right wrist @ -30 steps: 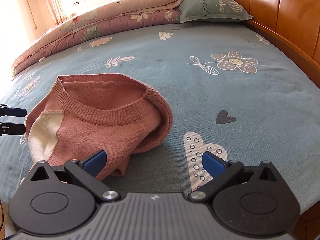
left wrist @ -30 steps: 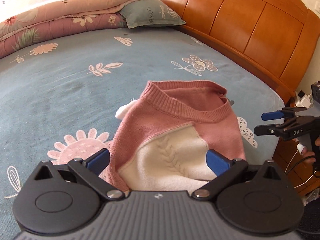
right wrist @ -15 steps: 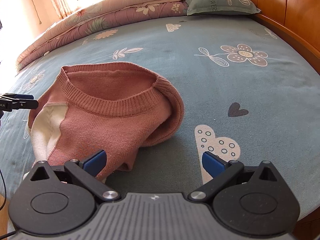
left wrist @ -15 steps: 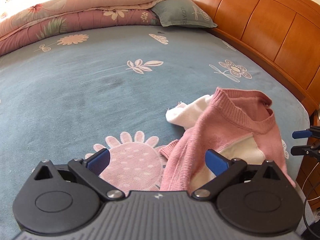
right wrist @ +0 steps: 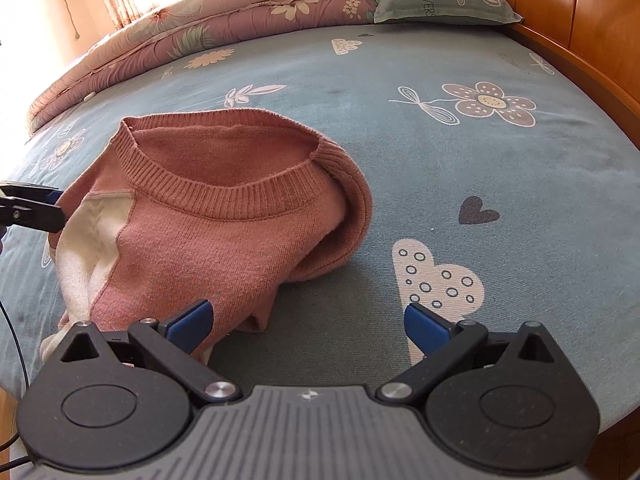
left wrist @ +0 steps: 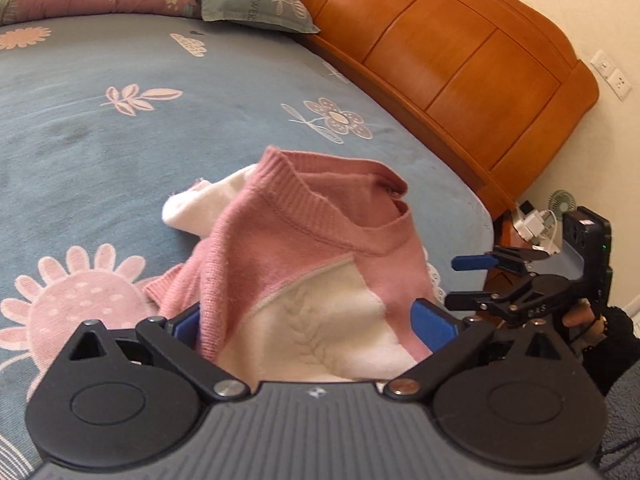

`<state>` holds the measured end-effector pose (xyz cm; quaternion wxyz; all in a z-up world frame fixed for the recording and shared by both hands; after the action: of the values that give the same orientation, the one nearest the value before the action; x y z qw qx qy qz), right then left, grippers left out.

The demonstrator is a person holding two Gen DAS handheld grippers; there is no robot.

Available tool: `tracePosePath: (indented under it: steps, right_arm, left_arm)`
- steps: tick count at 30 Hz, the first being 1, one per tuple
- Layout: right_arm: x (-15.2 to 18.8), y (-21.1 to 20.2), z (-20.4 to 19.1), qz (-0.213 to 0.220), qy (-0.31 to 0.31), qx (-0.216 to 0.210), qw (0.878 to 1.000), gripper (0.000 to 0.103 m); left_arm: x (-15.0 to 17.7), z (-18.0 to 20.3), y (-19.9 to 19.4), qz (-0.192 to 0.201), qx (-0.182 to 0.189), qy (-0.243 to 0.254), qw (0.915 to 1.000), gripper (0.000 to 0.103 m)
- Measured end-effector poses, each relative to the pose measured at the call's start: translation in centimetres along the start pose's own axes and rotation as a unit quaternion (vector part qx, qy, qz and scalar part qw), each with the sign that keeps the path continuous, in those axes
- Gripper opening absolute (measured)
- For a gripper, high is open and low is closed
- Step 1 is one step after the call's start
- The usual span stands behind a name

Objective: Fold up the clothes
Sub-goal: 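Push the left tool into the sweater and close it on the pink knit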

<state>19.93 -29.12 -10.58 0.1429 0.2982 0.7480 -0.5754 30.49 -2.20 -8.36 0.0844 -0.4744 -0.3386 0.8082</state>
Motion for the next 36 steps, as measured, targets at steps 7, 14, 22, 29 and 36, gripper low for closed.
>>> tracePosePath:
  steps: [7,14,22,29,36]
  right_arm:
    - [0.3,0.6,0.3,-0.009,0.005,0.004,1.000,0.103]
    - [0.7,-0.3,-0.7,-0.001,-0.017,0.007,1.000,0.103]
    - [1.0,-0.7,0.6,-0.001,-0.006,0.016,1.000,0.103]
    - [1.6,-0.2,0.5,-0.007,0.011,0.005,1.000,0.103]
    - [2.2,-1.4,0.6,-0.001,0.006,0.003,1.000,0.103]
  left_arm:
    - [1.6,6.5,-0.6,-0.041,0.035,0.121,0.9911,0.101]
    - [-0.3,2.6,1.7,-0.028,-0.006,0.081,0.9963,0.101]
    - [1.4,6.6,4.9,-0.106,-0.109,0.269,0.9511,0.100]
    - [2.5,7.9,7.6,-0.138,-0.173,0.360,0.9064,0.102]
    - [3.2,6.3,8.9,-0.120,-0.185,0.321,0.9211,0.103]
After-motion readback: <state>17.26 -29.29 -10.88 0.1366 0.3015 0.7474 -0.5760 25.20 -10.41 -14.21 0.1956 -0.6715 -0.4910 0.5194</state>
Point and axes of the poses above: each gripper's, at about its wrist camera, not at the fingertips, and y roughly the way its jaws point, z to its right, x to its underside, the point moved 5 cm from there along y, roughly the way its jaws point, and after that the axes turned 13 degrees about y, right-handed, at the moved point
